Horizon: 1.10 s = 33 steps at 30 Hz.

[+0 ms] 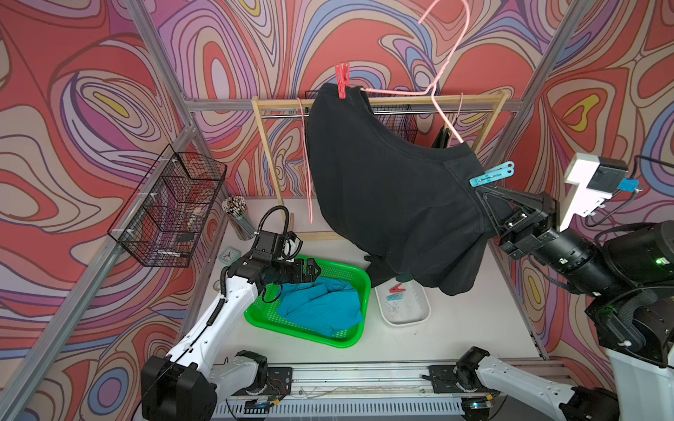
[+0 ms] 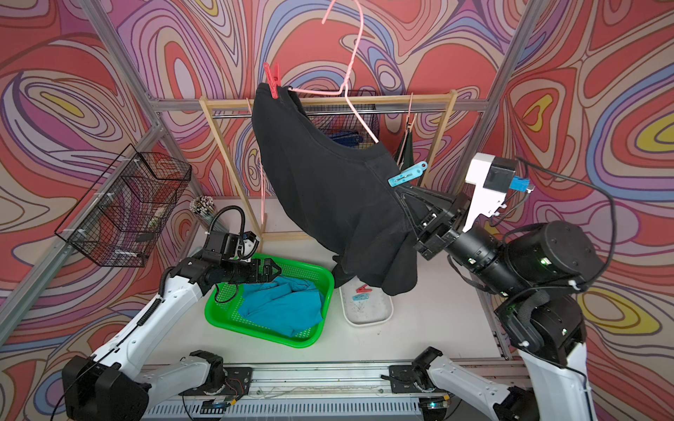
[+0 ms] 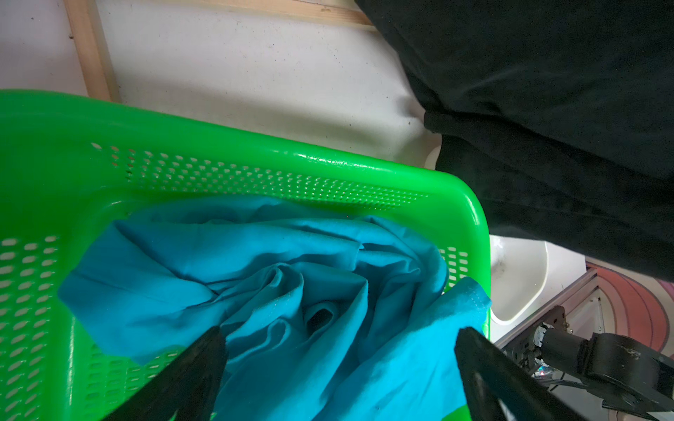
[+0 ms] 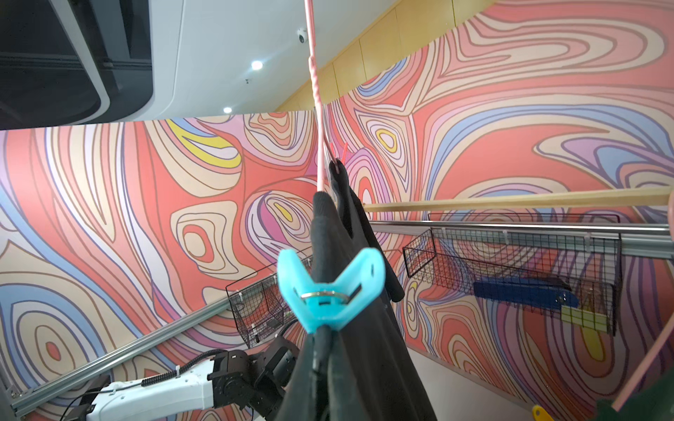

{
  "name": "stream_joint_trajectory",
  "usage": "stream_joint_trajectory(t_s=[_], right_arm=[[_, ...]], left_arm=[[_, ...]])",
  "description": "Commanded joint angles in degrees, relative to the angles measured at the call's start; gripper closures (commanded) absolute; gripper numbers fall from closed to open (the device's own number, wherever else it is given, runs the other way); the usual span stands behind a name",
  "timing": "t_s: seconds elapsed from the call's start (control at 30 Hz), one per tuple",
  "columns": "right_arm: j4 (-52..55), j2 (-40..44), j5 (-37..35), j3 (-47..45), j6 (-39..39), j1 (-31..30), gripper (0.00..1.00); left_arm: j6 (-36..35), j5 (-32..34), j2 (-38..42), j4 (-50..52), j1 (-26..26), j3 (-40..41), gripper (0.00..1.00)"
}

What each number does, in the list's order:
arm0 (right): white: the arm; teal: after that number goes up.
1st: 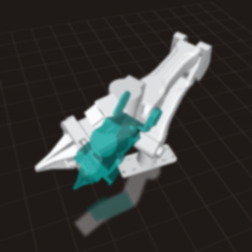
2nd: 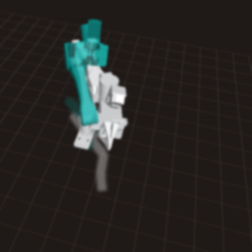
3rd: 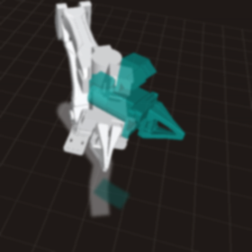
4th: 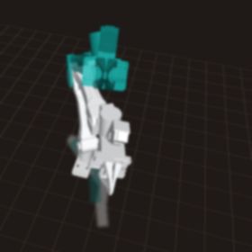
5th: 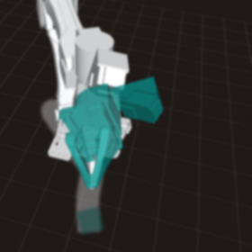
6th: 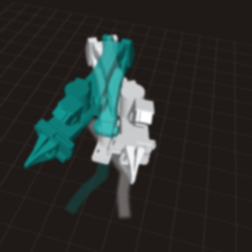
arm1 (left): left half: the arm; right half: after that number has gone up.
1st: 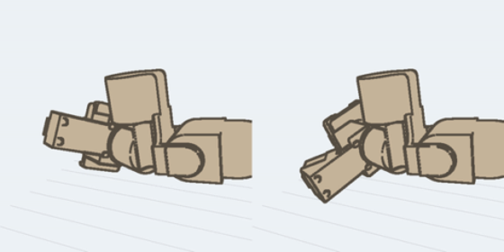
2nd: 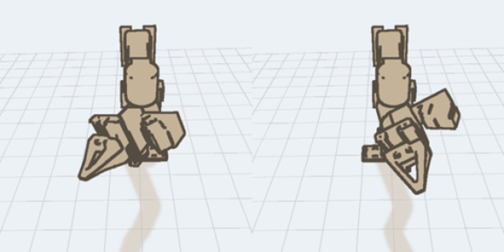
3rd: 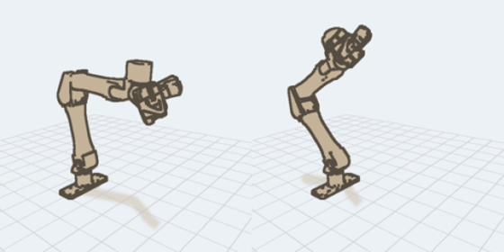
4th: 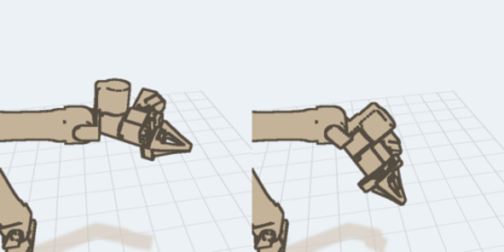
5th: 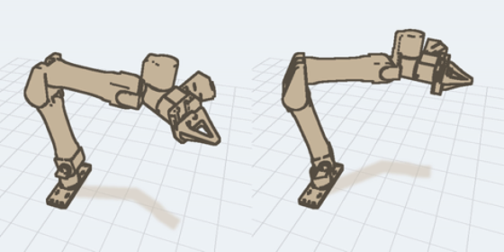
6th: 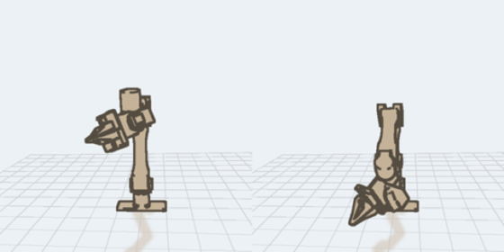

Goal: Remove the clothespins securing t-shirts to the hanger
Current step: Pick up the hanger from the clothes rail.

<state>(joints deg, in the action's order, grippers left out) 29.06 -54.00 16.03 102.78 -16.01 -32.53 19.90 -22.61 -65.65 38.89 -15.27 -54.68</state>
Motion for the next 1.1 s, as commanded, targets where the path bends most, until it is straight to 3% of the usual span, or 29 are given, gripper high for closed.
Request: stream_joint_trajectory(t_s=[0.0, 0.83, 1.07], right_arm=[[-10.66, -0.61, 2.13, 2.74, -0.58, 0.25, 1.0], [-23.75, -12.21, 5.72, 14.65, -1.88, 0.28, 1.0], [-26.21, -12.82, 6.69, 14.43, -3.97, 0.24, 1.0]], left_arm=[[0.98, 0.68, 1.39, 1.64, 0.4, -1.32, 0.0], [3.65, 2.4, 1.88, -0.22, 1.39, 0.97, 0.0], [4.69, 2.39, 3.28, -0.25, 1.78, 1.62, 0.0]])
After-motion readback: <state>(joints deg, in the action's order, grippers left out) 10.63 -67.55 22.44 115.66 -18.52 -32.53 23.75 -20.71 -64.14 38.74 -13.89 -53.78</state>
